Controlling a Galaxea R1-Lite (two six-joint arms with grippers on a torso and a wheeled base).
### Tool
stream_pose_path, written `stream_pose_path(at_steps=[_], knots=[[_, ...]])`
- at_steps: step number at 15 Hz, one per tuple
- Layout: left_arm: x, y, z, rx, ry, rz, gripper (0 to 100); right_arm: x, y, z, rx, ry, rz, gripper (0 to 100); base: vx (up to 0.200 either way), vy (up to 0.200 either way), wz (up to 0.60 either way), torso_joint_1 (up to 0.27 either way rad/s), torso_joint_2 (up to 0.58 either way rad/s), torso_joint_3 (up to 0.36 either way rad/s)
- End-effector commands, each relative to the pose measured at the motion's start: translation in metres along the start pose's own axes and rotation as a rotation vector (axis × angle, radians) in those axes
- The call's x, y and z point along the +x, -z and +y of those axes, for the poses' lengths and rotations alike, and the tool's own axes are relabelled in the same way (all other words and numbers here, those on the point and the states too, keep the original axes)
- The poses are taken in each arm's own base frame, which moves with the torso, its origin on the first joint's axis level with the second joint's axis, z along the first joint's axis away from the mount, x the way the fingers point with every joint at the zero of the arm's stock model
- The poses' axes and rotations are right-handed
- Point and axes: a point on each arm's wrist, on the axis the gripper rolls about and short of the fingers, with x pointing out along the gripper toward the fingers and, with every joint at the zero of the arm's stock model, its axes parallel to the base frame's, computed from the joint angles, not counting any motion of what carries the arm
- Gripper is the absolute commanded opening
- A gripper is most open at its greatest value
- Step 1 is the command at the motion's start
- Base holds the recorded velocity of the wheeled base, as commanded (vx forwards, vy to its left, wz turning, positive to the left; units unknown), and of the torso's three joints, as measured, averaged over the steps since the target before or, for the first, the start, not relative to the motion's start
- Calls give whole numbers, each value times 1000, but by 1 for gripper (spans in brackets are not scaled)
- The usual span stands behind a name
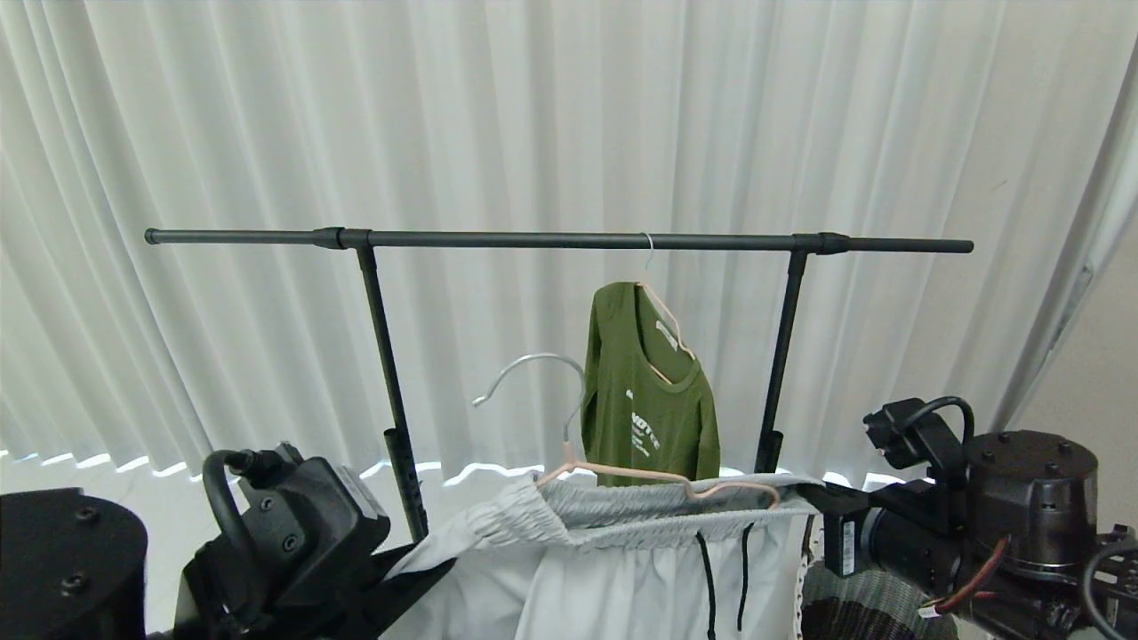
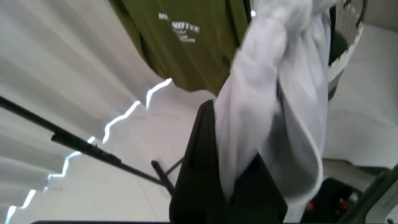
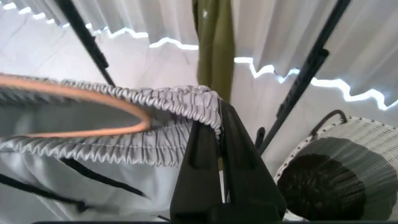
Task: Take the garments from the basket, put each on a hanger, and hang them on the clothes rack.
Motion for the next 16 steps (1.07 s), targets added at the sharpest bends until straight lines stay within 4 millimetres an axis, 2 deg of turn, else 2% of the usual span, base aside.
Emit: stream_pose_path(at_steps=[1, 3, 4, 8, 9, 12, 16], knots=[[-5, 11, -1, 16, -2, 21, 0, -2, -4, -1, -2, 1, -19, 0, 0, 0, 0, 0, 0, 0], [-5, 24, -2, 82, -8, 68, 0, -6, -7, 1, -47, -22, -36, 0, 0, 0, 0, 0, 0, 0], [-1, 29, 0, 105, -42, 111, 0, -14, -9, 7, -102, -92, -47, 0, 0, 0, 0, 0, 0, 0], [14, 19, 2, 97, -115, 148, 0, -33, -3, 36, -220, -269, -37, 0, 0, 0, 0, 0, 0, 0], [16, 16, 4, 90, -122, 143, 0, -38, 0, 44, -239, -311, -26, 100, 0, 0, 0, 0, 0, 0], [16, 14, 6, 78, -131, 134, 0, -50, 10, 49, -367, -365, -6, 100, 0, 0, 0, 0, 0, 0], [12, 11, -1, 90, -75, 82, 0, -54, 11, 54, -397, -445, -7, 100, 0, 0, 0, 0, 0, 0]])
